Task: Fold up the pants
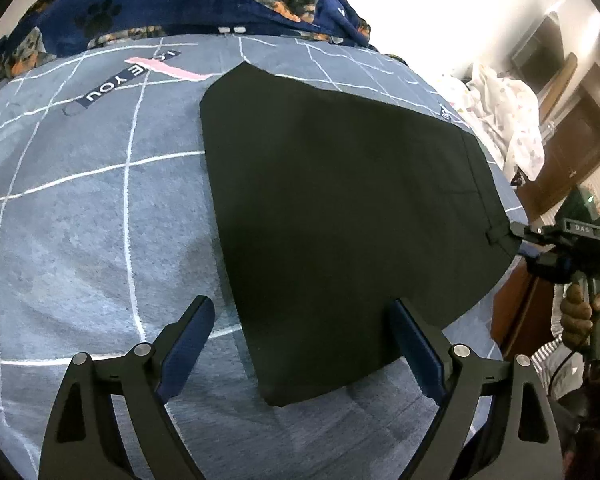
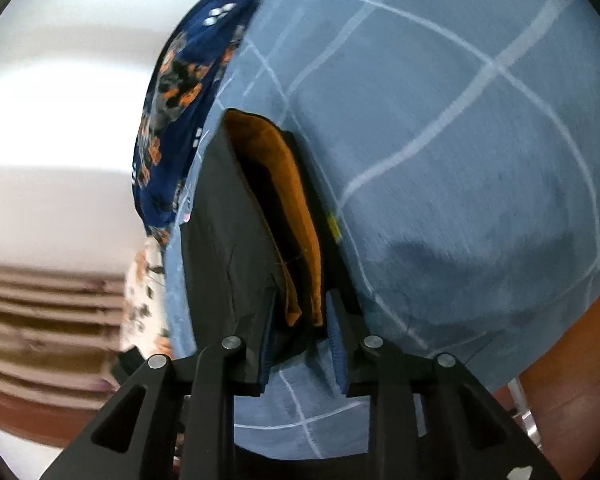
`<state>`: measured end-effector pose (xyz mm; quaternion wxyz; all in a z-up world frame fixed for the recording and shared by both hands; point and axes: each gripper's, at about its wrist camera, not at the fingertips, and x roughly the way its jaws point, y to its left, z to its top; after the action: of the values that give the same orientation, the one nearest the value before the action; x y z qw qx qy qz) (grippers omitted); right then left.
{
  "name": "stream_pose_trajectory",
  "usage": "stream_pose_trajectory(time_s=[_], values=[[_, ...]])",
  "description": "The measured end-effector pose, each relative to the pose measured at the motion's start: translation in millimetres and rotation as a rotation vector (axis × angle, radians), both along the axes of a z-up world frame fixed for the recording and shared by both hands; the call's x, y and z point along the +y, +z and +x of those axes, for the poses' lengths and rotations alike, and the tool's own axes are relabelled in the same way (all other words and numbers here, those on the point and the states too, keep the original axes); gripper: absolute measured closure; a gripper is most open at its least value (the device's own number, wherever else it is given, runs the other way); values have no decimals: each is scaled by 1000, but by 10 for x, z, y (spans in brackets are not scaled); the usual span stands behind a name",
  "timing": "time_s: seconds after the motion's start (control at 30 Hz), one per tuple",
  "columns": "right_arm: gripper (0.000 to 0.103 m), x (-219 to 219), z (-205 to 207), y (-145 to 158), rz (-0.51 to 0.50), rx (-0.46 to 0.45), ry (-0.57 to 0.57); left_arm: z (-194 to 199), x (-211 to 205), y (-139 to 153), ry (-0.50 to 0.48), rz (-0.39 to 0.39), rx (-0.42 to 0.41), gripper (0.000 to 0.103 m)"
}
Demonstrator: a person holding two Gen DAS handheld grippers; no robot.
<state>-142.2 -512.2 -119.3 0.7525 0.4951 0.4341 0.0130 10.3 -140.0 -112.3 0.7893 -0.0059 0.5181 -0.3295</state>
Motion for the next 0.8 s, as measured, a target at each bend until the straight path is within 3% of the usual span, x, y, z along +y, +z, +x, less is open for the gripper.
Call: stream_pose_trajectory(time_s=[0.13, 0.23, 0.4, 0.6, 0.8], values=[[70, -22, 124, 162, -132, -17, 56, -9, 4, 42, -5, 14, -27, 14], [69, -67, 265, 123, -155, -14, 97, 10, 35, 51, 4, 16, -31, 14], [69, -44, 452, -1, -163, -3, 174, 69, 81, 69, 17, 23, -35, 14], [56, 21, 578, -41, -177, 7, 252, 103, 60, 83, 9, 42, -48, 14], [55, 6, 690, -76, -162, 5, 292, 115, -21, 86, -19, 75, -70, 14]])
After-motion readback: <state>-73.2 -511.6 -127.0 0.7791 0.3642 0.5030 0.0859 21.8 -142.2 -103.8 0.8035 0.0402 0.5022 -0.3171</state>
